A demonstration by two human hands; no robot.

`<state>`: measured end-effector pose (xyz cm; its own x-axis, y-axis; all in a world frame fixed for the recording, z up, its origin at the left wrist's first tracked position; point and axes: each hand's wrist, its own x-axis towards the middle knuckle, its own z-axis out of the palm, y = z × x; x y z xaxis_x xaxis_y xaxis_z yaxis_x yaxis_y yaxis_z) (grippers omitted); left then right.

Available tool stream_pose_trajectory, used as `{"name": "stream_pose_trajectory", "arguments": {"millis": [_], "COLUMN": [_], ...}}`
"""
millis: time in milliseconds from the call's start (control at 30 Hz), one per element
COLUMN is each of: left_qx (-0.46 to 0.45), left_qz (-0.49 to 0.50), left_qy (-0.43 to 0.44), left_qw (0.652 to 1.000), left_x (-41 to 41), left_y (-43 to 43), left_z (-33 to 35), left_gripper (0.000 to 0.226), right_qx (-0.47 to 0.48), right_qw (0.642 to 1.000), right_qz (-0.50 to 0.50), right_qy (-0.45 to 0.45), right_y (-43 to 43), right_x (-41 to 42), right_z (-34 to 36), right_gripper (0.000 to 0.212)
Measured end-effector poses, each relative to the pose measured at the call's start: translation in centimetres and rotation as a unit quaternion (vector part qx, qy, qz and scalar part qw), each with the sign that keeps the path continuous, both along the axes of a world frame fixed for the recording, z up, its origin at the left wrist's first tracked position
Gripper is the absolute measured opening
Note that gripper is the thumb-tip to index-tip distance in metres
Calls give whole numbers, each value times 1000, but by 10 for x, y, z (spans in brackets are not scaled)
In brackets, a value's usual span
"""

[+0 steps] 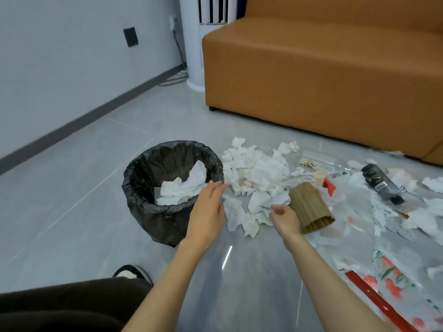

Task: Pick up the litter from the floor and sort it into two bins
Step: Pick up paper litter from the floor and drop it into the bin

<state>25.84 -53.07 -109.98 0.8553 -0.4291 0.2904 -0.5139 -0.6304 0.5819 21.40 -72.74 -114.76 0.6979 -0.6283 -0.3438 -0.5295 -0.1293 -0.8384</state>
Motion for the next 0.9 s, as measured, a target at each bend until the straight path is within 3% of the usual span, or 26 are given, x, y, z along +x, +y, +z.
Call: {"name": "stream_pose_trajectory", "arguments": {"millis": [100,333,667,900], "left_qx": [19,91,201,274], "left_qz": [-35,-39,-74,-91], "left_qy": [26,183,280,247], "left_qw": [999,978,936,925], "left_x": [-4,19,69,88], "left_y": [-23,-55,-90,-94], "left_z": [-8,-47,-123,-143], "left_gripper": [49,51,68,50], "right_qx": [-37,-75,-164,-232], "right_qw": [999,988,929,925], "right_qz": [25,121,297,262], "right_qy": [21,61,145,151], "right_y": [-6,-6,-6,-11], "right_x": [0,14,48,52], "right_z": [-9,-41,-102,-116], "right_gripper": [35,45,73,41]}}
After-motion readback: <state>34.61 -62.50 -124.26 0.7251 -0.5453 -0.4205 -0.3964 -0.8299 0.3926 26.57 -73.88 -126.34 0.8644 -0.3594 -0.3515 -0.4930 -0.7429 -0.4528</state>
